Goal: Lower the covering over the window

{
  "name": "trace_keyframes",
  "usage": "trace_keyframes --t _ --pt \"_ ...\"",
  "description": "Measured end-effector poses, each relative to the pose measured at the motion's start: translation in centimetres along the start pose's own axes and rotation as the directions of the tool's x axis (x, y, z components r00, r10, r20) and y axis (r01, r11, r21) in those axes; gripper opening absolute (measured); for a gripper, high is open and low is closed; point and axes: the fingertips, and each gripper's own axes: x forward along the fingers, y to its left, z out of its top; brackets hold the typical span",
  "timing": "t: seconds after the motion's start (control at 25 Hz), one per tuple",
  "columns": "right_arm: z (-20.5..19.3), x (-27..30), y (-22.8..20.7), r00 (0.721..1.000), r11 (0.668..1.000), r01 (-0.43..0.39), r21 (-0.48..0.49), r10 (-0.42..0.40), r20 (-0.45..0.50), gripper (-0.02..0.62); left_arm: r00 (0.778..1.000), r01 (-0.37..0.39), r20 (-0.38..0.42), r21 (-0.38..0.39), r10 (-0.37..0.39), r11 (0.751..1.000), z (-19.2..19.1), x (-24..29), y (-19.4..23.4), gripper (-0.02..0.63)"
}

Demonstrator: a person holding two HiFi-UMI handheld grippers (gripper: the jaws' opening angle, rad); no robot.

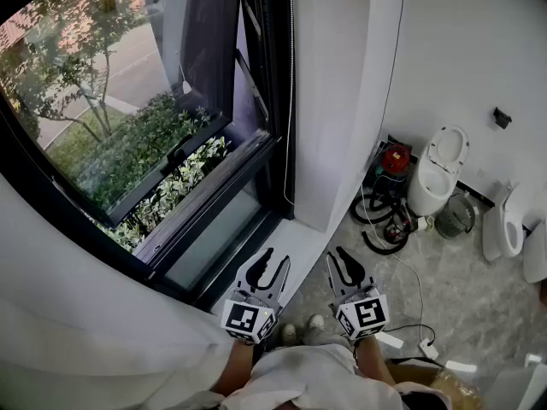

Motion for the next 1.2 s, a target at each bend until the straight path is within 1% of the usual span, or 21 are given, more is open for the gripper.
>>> trace_keyframes --t 0.12,0.24,0.4,0.52,0.8,0.96,1.2 --pt "-0.2 1.1 -0.5 1.0 1.0 0.009 0.027 -0.01 0.018 0.069 1.0 0.007 -0.004 0.005 -0.007 1.0 -0.5 0.8 0.8 0.156" --pt "-0.1 2.2 -0.7 0.999 0.999 0.009 0.047 -0.011 0.039 0.084 1.0 0.015 -0.007 0.003 -0.015 1.0 -0.6 1.6 1.4 0.156" --pt "-0.6 3.6 -1.0 1.0 1.0 0.007 0.028 -0.007 0.027 0.084 1.0 0.022 -0.009 0.004 -0.022 1.0 -0.9 2.7 2.2 0.155" --pt "-1.3 4.4 -1.3 1.0 0.999 0.016 0.031 -0.016 0.016 0.084 1.0 0.029 -0.012 0.004 -0.029 1.0 -1.2 3.4 2.7 0.15" --pt "-1.3 6.7 -2.8 1.0 1.0 0.026 0.012 -0.026 0.013 0.084 0.999 0.04 -0.005 0.01 -0.04 0.999 -1.3 5.9 3.8 0.138" --pt "-1.4 8.0 -4.1 1.0 1.0 0.02 0.012 -0.02 0.02 0.084 0.999 0.035 -0.005 0.014 -0.035 0.999 -1.6 7.7 4.3 0.135" --pt "-2.2 10.1 -6.8 1.0 1.0 -0.008 0.019 0.008 0.024 0.084 1.0 0.008 -0.018 0.022 -0.008 1.0 -2.7 10.9 4.9 0.13"
